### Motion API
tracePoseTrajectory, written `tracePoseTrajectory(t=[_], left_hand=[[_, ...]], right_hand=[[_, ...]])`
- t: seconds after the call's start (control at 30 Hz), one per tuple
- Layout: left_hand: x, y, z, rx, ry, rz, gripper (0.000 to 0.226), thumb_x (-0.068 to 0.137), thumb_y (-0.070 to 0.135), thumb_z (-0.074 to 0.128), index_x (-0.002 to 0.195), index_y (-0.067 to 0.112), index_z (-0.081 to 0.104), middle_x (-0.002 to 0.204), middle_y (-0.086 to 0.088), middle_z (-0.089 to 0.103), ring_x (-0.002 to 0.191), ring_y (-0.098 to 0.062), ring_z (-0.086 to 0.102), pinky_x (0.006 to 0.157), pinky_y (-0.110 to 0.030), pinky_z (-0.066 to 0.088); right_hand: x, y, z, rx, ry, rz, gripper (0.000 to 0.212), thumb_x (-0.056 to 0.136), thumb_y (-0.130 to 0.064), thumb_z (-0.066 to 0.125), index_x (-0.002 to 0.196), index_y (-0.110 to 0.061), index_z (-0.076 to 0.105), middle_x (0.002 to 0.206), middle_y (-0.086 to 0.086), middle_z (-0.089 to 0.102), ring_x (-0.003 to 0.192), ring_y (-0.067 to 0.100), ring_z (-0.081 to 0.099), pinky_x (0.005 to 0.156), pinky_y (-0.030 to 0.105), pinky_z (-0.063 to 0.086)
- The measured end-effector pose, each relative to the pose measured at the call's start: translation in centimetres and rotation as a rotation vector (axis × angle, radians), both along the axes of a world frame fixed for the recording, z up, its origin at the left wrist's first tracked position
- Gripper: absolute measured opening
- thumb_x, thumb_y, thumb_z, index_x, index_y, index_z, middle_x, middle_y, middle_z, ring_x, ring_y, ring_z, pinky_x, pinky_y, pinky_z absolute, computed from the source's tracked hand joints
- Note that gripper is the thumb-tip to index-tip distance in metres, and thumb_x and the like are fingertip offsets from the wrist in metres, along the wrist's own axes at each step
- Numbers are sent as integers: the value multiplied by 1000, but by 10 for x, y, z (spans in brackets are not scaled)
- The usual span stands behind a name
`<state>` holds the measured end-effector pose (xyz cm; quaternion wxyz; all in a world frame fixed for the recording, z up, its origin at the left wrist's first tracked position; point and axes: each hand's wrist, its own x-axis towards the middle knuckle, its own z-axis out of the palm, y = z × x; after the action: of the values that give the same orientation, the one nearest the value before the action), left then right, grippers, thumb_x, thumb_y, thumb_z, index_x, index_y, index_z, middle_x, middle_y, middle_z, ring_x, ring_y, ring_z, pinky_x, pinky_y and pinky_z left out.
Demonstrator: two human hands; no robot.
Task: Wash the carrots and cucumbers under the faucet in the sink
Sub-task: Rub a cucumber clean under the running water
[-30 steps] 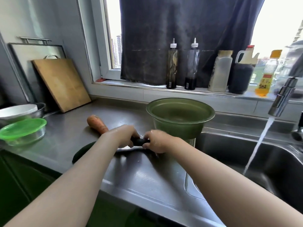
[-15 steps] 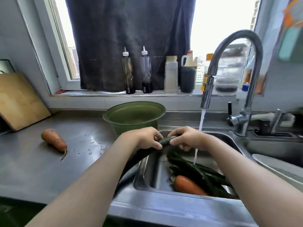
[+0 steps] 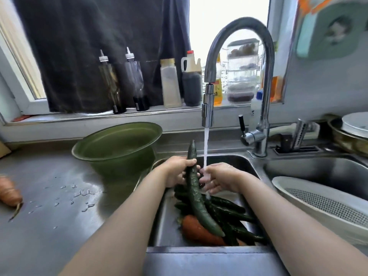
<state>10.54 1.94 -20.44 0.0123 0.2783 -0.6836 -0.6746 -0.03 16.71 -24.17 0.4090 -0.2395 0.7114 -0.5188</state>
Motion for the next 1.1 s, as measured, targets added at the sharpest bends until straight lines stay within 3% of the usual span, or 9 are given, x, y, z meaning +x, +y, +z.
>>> tracePoseTrajectory(t=[0.2, 0.37, 0.43, 0.5, 0.6, 0.73, 0.87, 1.0, 1.1], left_hand=[[-24, 13, -30, 367, 61, 172, 32, 108, 27, 50, 98, 1, 66, 76, -14, 73, 56, -26, 73, 49, -35, 59], [-44, 13, -45, 483, 147, 311, 33, 107, 33, 53, 105, 1, 63, 97, -16, 69, 76, -30, 69, 52, -42, 61], [-52, 11, -47, 454, 209, 371, 31, 103, 33, 59, 97, 3, 64, 94, -13, 65, 78, -28, 65, 68, -47, 63], [-57, 9, -46, 427, 268, 419, 33, 102, 37, 62, 98, 5, 65, 94, -11, 66, 80, -25, 66, 82, -52, 61], [-57, 6, -45, 411, 345, 475, 36, 102, 41, 59, 105, 6, 66, 97, -8, 67, 78, -21, 67, 69, -42, 59], [-54, 5, -42, 467, 457, 450, 34, 105, 40, 54, 107, 7, 64, 95, -7, 67, 82, -22, 66, 80, -41, 60], [-50, 5, -38, 609, 499, 348, 27, 108, 35, 48, 98, 15, 63, 92, -2, 70, 81, -18, 65, 79, -34, 56], [-50, -4, -37, 668, 502, 443, 26, 104, 36, 58, 90, 14, 63, 77, 3, 64, 64, -13, 59, 67, -30, 54], [-50, -13, -40, 662, 531, 603, 30, 102, 34, 62, 81, 12, 59, 70, 2, 60, 51, -10, 54, 52, -27, 51]], right_hand=[[-11, 3, -14, -51, -153, 24, 37, 110, -36, 38, 92, -17, 64, 68, -3, 64, 58, 17, 63, 55, 29, 52], [-26, 7, -16, 32, -319, 169, 44, 108, -47, 35, 116, -14, 63, 101, 14, 69, 85, 33, 69, 68, 40, 59], [-27, 9, -14, 81, -332, 248, 45, 109, -43, 35, 120, -7, 60, 114, 17, 66, 91, 34, 70, 67, 41, 61], [-25, 12, -13, 113, -270, 278, 38, 108, -34, 37, 115, -5, 61, 113, 15, 67, 84, 28, 69, 63, 35, 59], [-22, 11, -16, 52, -119, 228, 26, 109, -23, 40, 101, -8, 61, 96, 11, 66, 69, 20, 62, 54, 29, 54], [-12, -2, -22, 31, 67, 148, 41, 104, -52, 48, 97, -14, 62, 82, 10, 58, 55, 19, 51, 46, 28, 45], [6, -15, -15, 21, 201, 43, 67, 102, -68, 29, 88, -10, 59, 59, 9, 55, 39, 21, 45, 43, 25, 39], [16, -26, -14, 25, 332, 35, 67, 102, -63, 34, 87, -5, 64, 62, 15, 63, 43, 26, 54, 45, 30, 46], [9, -23, -11, 182, 556, 186, 38, 100, -52, 55, 92, -15, 62, 72, 5, 70, 57, 22, 64, 57, 32, 57]])
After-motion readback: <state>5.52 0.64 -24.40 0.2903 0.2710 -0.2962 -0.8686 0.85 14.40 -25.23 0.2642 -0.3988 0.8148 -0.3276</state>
